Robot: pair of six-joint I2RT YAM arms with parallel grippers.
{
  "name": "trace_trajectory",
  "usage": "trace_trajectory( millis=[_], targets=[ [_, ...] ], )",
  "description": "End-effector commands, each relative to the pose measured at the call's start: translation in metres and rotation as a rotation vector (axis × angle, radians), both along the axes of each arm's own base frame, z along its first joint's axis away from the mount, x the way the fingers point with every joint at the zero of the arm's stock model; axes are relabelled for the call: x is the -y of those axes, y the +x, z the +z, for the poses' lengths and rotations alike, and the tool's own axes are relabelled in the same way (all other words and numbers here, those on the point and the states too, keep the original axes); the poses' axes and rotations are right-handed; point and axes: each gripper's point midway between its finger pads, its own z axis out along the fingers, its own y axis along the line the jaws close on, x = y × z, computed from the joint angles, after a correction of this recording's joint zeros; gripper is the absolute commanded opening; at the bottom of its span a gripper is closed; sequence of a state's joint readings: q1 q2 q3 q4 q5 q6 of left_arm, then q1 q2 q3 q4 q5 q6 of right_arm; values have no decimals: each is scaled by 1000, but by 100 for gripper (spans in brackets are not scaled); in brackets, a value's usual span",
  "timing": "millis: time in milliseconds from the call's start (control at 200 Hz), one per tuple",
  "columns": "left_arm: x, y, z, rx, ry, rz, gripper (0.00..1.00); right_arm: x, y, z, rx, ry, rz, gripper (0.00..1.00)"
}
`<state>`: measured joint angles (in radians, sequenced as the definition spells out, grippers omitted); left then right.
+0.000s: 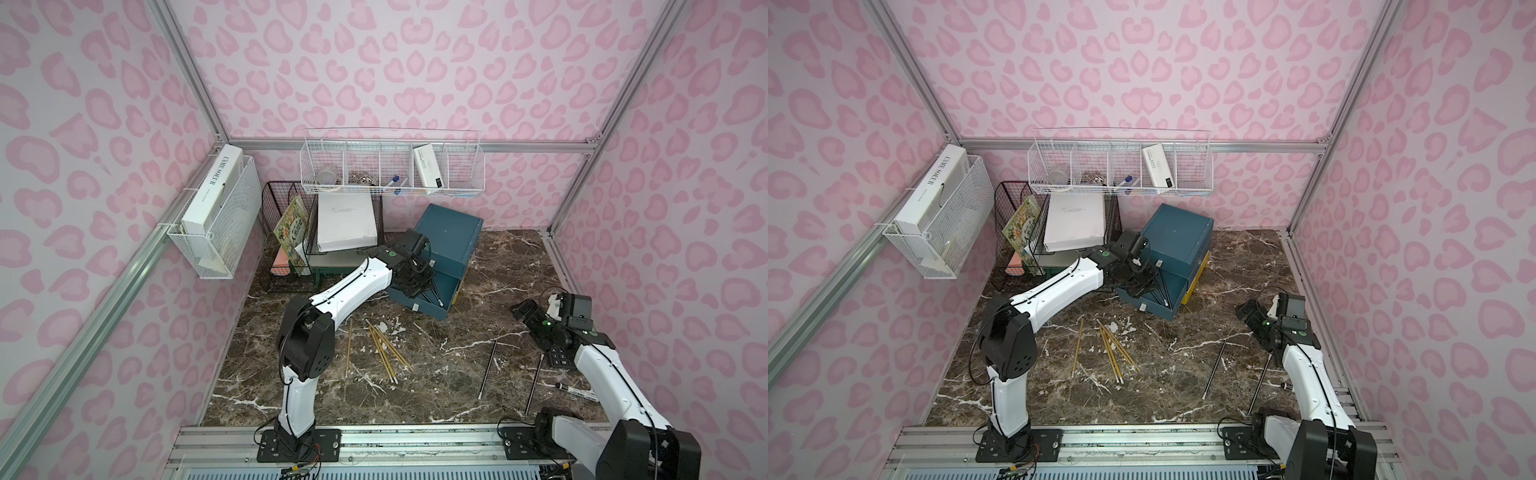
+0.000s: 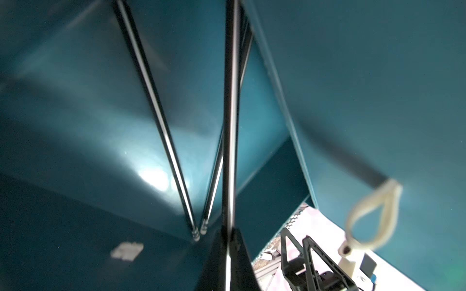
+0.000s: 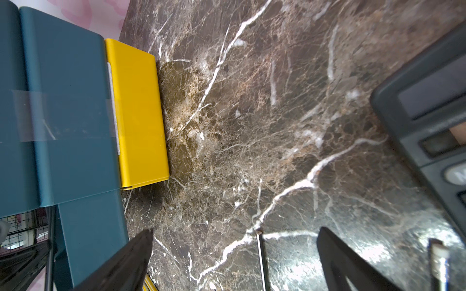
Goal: Please place the pencils in the drawer according to their color
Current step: Place the pencil in the drawer.
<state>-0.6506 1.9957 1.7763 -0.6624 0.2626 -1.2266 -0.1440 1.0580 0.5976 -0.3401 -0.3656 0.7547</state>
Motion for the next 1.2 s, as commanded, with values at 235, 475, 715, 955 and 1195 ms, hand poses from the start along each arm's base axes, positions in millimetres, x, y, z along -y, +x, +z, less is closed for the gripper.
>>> trace_trajectory(
  millis=[235,475,715,955,1195],
  targets=[
    [4,12,0,34,3,-35,45,2,-2,2,3,-16,0,100],
    [7,13,21,95,-24,-67,71,1,-3,3,4,-17,2,100],
    [19,6,48,157,-73,-137,73,2,-3,4,6,-17,-1,100],
    [42,-25,86,269,-95,-258,74,2,-4,3,3,-21,-4,100],
    [61,-93,80,380,56,-486,74,5,-7,1,-2,-46,1,100]
  ],
)
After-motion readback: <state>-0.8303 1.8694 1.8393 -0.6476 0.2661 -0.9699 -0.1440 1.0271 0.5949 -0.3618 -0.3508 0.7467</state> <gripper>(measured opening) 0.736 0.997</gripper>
